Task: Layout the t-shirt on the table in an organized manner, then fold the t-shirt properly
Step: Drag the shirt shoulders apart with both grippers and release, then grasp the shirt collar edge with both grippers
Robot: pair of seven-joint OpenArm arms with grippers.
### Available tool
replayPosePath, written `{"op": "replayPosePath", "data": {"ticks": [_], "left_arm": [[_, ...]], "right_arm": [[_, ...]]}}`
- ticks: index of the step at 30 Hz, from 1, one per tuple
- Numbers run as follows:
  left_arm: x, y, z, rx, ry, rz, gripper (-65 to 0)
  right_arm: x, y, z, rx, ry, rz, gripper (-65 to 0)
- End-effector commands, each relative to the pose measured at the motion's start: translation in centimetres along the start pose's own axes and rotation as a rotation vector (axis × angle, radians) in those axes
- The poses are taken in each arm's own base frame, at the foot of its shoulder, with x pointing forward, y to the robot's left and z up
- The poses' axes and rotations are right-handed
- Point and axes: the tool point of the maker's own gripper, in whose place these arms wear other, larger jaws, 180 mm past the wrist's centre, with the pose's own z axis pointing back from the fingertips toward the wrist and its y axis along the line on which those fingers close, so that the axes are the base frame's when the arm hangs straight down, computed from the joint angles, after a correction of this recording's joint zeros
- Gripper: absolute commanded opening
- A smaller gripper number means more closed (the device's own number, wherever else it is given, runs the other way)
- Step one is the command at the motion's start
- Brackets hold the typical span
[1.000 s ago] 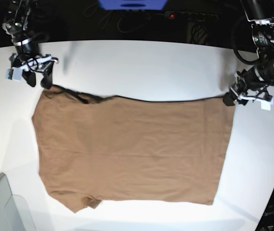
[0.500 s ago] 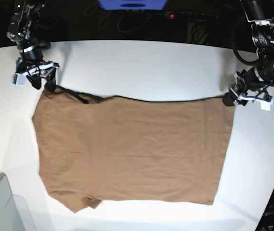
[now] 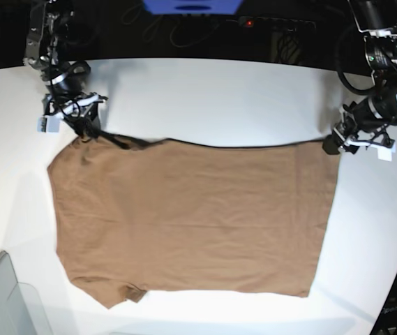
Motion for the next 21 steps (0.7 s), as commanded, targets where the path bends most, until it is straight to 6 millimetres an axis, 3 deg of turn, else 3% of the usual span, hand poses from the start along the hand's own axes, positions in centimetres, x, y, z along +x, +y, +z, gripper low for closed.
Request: {"op": "replayPosePath", "data": {"ticks": [1, 2, 6, 9, 12, 15, 21], "left_arm": [[1.3, -0.9, 0.4, -0.030, -0.026, -0.002, -35.8], [1.4, -1.0, 0.5, -0.031, -0.031, -0.002, -35.8], [3.1, -0.3, 1.7, -0.025, -0.082, 0.022, -35.8], [4.1, 0.2, 2.4, -0.022, -0.117, 0.043, -37.2], [4.7, 1.0, 3.1, -0.010, -0.143, 0.061, -44.0], [4.8, 1.2, 3.3, -0.007, -0.147, 0.064, -49.8], [4.8, 1.1, 3.3, -0.010, -0.147, 0.065, -50.2]], "right_arm": [[0.7, -0.3, 0.2, -0.003, -0.007, 0.022, -60.8], [1.5, -0.8, 0.5, -0.008, -0.013, 0.047, -65.0], [5.0, -1.0, 2.6, -0.023, -0.094, 0.114, -65.0], [8.8, 0.0, 4.4, -0.023, -0.187, 0.180, -65.0], [10.6, 1.6, 5.8, 0.000, -0.232, 0.230, -65.0], [10.1, 1.9, 5.7, 0.002, -0.200, 0.232, -65.0], [6.3, -0.5, 4.9, -0.040, -0.068, 0.181, -65.0]]}}
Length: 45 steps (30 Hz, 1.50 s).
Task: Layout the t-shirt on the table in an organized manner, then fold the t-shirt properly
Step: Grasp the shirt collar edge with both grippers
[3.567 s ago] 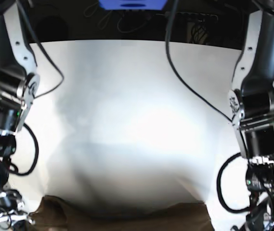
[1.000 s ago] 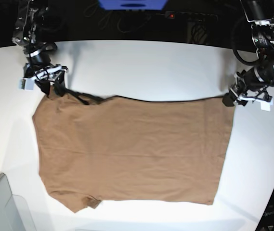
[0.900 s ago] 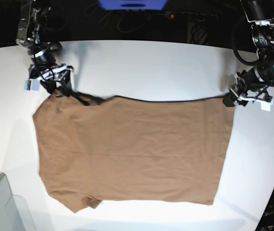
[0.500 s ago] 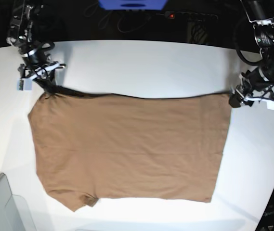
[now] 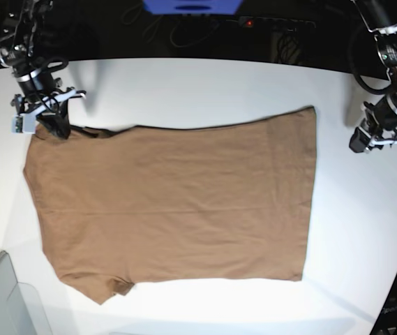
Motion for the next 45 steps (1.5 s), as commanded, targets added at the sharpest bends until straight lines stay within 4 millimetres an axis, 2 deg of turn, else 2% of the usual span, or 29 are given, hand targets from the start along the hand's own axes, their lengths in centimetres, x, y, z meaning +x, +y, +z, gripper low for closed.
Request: {"op": "replayPosePath", "data": {"ticks": [1, 4, 8, 11, 13, 15, 17, 19, 22, 25, 28, 30, 32, 35, 39, 45], "left_arm": [[1.3, -1.3, 0.5, -0.040, -0.028, -0.006, -50.2], [1.8, -4.4, 1.2, -0.124, -0.058, -0.033, -50.2], [1.3, -10.6, 2.4, -0.316, -0.089, -0.035, -50.5], [-1.4, -15.5, 1.4, -0.406, -0.031, -0.108, -50.8], [-4.7, -17.6, -0.4, -0.413, 0.049, -0.177, -54.9], [-8.5, -18.7, -1.8, -0.394, 0.126, -0.264, -63.7], [-11.1, -19.3, -2.9, -0.364, 0.167, -0.344, -65.0], [-11.9, -19.2, -3.7, -0.306, 0.157, -0.421, -64.3], [-12.7, -16.8, -5.2, -0.179, 0.155, -0.491, -65.0], [-12.9, -14.0, -6.2, -0.081, 0.177, -0.531, -65.0], [-13.0, -12.0, -6.7, -0.035, 0.209, -0.536, -65.0], [-12.7, -10.8, -6.9, -0.005, 0.221, -0.543, -65.0], [-12.8, -9.7, -7.3, 0.019, 0.226, -0.536, -65.0], [-11.6, -7.6, -7.9, 0.055, 0.179, -0.534, -65.0], [-11.7, -5.9, -8.4, 0.089, 0.183, -0.523, -65.0], [-11.9, -5.7, -8.4, 0.092, 0.188, -0.519, -65.0]], "right_arm": [[0.9, -0.3, 0.1, 0.006, -0.034, 0.005, -65.0], [0.4, -1.0, 0.1, -0.007, -0.016, 0.003, -65.0], [0.4, -1.6, 0.2, -0.010, -0.003, 0.025, -65.0], [-0.2, -2.1, 0.1, -0.019, 0.015, 0.016, -65.0], [0.1, -2.5, -0.1, -0.021, 0.012, 0.027, -65.0], [-0.4, -2.7, -0.1, -0.025, 0.024, 0.022, -65.0], [-0.6, -2.9, -0.1, -0.028, 0.030, 0.018, -65.0], [-0.7, -2.9, -0.1, -0.028, 0.032, 0.017, -65.0], [-0.6, -2.9, -0.1, -0.030, 0.031, 0.017, -64.4], [-0.5, -3.5, 0.1, -0.048, 0.024, 0.009, -55.9], [-0.5, -4.5, 0.3, -0.091, -0.001, -0.033, -47.2], [0.1, -5.6, 0.2, -0.131, -0.031, -0.069, -41.6], [-0.6, -7.1, 0.3, -0.175, -0.032, -0.113, -36.0], [-1.0, -7.7, -0.1, -0.187, -0.028, -0.137, -30.1], [-1.3, -7.6, -0.3, -0.187, -0.024, -0.147, -29.3], [-2.3, -4.7, -1.7, -0.104, 0.016, -0.131, -29.2]]}}
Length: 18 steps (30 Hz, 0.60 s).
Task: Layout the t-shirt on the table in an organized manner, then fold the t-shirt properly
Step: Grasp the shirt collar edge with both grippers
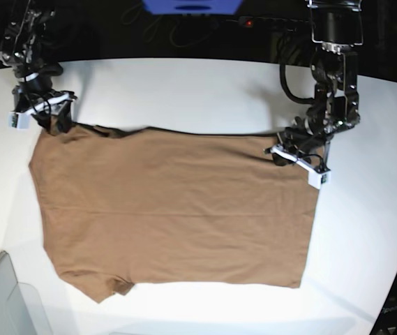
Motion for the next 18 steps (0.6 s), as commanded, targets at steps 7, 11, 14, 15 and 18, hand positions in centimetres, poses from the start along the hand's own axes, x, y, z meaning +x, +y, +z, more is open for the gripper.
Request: {"op": "replayPosePath", "data": {"ticks": [7, 11, 14, 15, 18], "left_arm": [[-1.5, 1.9, 0.1, 0.077, 0.067, -0.016, -65.0], [-1.7, 2.2, 0.2, 0.082, 0.071, -0.012, -65.0], [-1.9, 3.0, 0.6, 0.094, 0.074, -0.020, -65.0], [-1.9, 3.1, 0.7, 0.098, 0.073, -0.023, -65.0], [-1.8, 3.3, 0.7, 0.103, 0.072, -0.026, -65.0]], "right_arm": [[1.1, 0.6, -0.1, 0.025, -0.033, 0.015, -30.2], [2.1, 0.6, -0.3, 0.028, -0.051, 0.030, -49.4], [4.6, 0.7, -0.4, 0.038, -0.096, 0.075, -65.0], [5.5, 0.9, -0.3, 0.043, -0.114, 0.093, -65.0], [9.1, 2.4, -0.3, 0.076, -0.188, 0.153, -64.0]]}}
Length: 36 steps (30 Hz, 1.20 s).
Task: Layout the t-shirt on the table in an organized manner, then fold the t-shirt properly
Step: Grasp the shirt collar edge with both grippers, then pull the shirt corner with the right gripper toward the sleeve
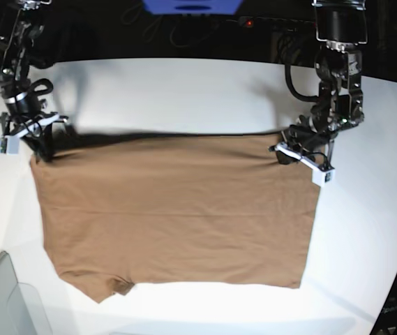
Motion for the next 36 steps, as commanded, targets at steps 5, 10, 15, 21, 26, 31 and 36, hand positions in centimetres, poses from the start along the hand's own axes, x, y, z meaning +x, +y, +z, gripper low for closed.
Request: {"op": "replayPosePath", "data": {"ticks": [5, 10, 15, 21, 26, 31, 36], "left_arm": [[-1.9, 2.3, 0.3, 0.092, 0.079, -0.011, -65.0], [-2.1, 2.2, 0.3, 0.091, 0.087, -0.013, -65.0], [-2.9, 2.4, 0.4, 0.094, 0.100, -0.008, -65.0], [-3.1, 2.7, 0.5, 0.100, 0.100, -0.005, -65.0], [-3.1, 2.7, 0.5, 0.100, 0.100, -0.005, -65.0], [-2.9, 2.7, 0.4, 0.099, 0.097, -0.005, -65.0], [-2.9, 2.6, 0.4, 0.098, 0.097, -0.004, -65.0]], "right_arm": [[4.6, 4.4, -3.8, 0.142, 0.015, 0.112, -65.0], [6.0, 7.2, -8.7, 0.222, 0.078, 0.121, -65.0], [5.8, 9.6, -12.6, 0.298, 0.168, 0.194, -57.8], [7.7, 8.9, -12.8, 0.289, 0.143, 0.233, -35.3], [8.4, 6.4, -11.2, 0.219, 0.056, 0.128, -29.5], [6.6, 7.0, -12.0, 0.238, 0.091, 0.109, -29.4], [5.7, 7.7, -14.0, 0.256, 0.149, 0.098, -29.5]]}}
